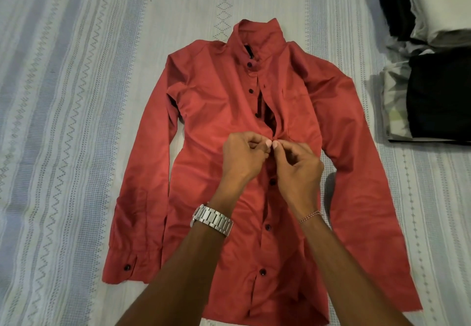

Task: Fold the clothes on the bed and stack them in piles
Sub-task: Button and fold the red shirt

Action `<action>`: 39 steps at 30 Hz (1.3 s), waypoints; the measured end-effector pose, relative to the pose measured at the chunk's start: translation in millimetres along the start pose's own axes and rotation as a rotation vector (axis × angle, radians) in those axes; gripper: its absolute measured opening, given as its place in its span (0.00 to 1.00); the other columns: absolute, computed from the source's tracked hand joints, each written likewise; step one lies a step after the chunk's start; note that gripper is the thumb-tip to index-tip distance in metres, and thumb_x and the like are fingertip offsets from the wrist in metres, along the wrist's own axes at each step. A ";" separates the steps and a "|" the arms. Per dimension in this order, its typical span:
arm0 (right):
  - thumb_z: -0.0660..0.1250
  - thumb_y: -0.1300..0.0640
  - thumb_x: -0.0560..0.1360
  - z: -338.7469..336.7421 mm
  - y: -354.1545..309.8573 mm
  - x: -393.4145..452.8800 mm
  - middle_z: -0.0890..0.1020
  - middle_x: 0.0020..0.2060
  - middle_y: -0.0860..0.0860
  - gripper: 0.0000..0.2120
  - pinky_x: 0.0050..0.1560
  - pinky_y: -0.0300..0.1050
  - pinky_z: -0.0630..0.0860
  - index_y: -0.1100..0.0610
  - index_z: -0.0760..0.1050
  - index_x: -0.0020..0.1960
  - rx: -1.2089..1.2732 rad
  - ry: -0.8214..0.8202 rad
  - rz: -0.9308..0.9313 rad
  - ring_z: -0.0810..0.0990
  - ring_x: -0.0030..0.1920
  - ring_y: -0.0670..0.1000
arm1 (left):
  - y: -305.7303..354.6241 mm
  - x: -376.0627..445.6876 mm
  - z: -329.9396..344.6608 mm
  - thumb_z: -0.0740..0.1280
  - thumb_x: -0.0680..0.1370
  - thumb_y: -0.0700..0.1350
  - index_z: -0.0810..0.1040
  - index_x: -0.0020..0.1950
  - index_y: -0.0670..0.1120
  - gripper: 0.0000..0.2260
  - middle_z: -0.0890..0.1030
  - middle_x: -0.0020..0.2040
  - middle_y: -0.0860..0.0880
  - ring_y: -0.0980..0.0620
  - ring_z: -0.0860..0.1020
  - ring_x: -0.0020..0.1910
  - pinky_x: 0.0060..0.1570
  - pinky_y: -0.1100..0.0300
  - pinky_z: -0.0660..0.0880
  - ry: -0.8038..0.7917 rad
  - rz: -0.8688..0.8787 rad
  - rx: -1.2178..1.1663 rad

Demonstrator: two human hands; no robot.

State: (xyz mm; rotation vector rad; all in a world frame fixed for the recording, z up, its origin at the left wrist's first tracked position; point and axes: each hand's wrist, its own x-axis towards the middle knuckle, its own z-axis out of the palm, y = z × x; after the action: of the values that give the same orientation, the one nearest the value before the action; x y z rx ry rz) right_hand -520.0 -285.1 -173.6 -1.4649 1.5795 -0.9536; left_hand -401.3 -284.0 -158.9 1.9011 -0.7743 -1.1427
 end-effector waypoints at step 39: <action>0.76 0.52 0.75 12.2 3.0 0.1 0.86 0.37 0.46 0.06 0.35 0.44 0.82 0.54 0.86 0.48 0.017 -0.066 0.202 0.85 0.36 0.42 | 6.1 1.5 10.1 0.69 0.80 0.42 0.78 0.28 0.46 0.18 0.79 0.27 0.54 0.51 0.80 0.32 0.37 0.58 0.77 0.119 -0.003 0.267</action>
State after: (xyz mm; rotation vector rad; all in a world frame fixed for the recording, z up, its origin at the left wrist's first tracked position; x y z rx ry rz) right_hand -510.3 -285.3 -181.5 -1.2838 1.6316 -0.7926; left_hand -410.5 -291.5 -157.4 2.1690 -0.8937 -0.9556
